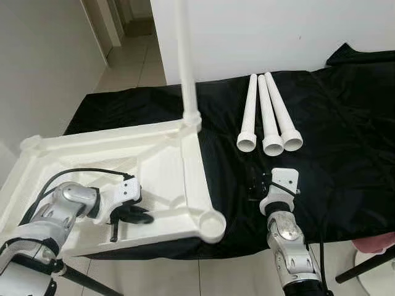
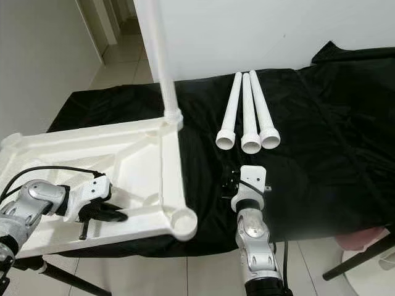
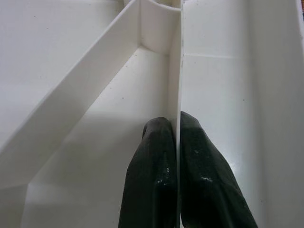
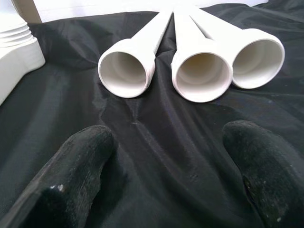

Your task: Building children table

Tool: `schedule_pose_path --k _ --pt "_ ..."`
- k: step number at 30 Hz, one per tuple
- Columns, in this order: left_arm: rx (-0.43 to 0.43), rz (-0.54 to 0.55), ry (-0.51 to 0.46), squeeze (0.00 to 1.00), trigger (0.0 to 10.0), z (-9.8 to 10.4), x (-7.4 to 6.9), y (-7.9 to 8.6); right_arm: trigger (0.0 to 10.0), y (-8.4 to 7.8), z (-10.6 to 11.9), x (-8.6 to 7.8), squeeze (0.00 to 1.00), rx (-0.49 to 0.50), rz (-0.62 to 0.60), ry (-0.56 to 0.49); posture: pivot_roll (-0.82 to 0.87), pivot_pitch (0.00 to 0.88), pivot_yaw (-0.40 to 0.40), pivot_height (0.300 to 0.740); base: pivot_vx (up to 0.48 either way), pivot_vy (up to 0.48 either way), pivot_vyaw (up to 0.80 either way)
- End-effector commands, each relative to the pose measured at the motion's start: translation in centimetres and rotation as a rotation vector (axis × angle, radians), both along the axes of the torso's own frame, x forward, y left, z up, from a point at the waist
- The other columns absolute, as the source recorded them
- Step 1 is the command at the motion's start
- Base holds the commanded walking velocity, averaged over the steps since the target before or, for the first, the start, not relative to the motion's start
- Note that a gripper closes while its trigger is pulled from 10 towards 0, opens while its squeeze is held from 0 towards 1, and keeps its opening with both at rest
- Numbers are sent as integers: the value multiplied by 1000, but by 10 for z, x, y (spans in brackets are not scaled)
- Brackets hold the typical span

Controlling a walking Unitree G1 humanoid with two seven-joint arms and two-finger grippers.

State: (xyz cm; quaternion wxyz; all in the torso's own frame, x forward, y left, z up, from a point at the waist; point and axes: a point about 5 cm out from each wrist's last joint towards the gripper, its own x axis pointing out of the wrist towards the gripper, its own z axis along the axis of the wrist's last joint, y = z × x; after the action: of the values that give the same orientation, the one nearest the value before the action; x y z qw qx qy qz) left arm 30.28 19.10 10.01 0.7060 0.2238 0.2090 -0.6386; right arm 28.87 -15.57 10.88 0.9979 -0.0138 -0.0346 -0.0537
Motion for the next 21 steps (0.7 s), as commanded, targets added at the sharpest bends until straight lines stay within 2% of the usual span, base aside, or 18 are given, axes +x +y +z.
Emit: schedule_pose_path --k 1,2,3,5,9,10,11,14,16,17,18,19,20,21 --pt "-45 160 -37 388 10000 -11 -1 -3 10000 5 -2 0 0 8 10 9 -34 57 114 740 0 0 0" --pt "-45 160 -37 388 10000 -11 -1 -3 10000 5 -2 0 0 8 10 9 -34 57 114 740 0 0 0" --pt "-72 148 -35 1000 10000 -9 -2 -8 10000 5 -2 0 0 8 14 10 -29 56 112 740 0 0 0" --pt "-98 134 -30 1000 10000 -6 -3 -11 10000 6 -2 0 0 8 16 10 -28 56 111 740 0 0 0" --pt "-156 120 -84 1000 10000 5 -1 -17 10000 6 -2 1 0 8 23 5 -26 54 110 740 0 0 0" --pt "-201 134 -88 0 10000 13 0 -18 10000 6 -2 1 0 8 23 2 -26 54 110 740 0 0 0" --pt "-201 134 -88 0 10000 13 0 -18 10000 6 -2 1 0 8 23 2 -26 54 110 740 0 0 0" --pt "-302 159 -94 0 10000 31 1 -16 10000 6 -2 1 0 8 20 0 -24 51 113 740 0 0 0" --pt "-302 159 -94 0 10000 31 1 -16 10000 6 -2 1 0 8 20 0 -24 51 113 740 0 0 0" --pt "-376 188 -73 0 10000 41 0 -15 10000 5 -2 1 0 8 18 0 -26 49 117 740 0 0 0" --pt "-376 188 -73 0 10000 41 0 -15 10000 5 -2 1 0 8 18 0 -26 49 117 740 0 0 0" --pt "-459 207 -49 0 10000 53 -3 -11 10000 5 -2 1 0 8 15 -1 -26 49 117 740 0 0 0" --pt "-459 207 -49 0 10000 53 -3 -11 10000 5 -2 1 0 8 15 -1 -26 49 117 740 0 0 0" --pt "-540 221 -22 0 10000 65 -9 -7 10000 5 -2 1 0 9 13 -1 -26 46 117 740 0 0 0"
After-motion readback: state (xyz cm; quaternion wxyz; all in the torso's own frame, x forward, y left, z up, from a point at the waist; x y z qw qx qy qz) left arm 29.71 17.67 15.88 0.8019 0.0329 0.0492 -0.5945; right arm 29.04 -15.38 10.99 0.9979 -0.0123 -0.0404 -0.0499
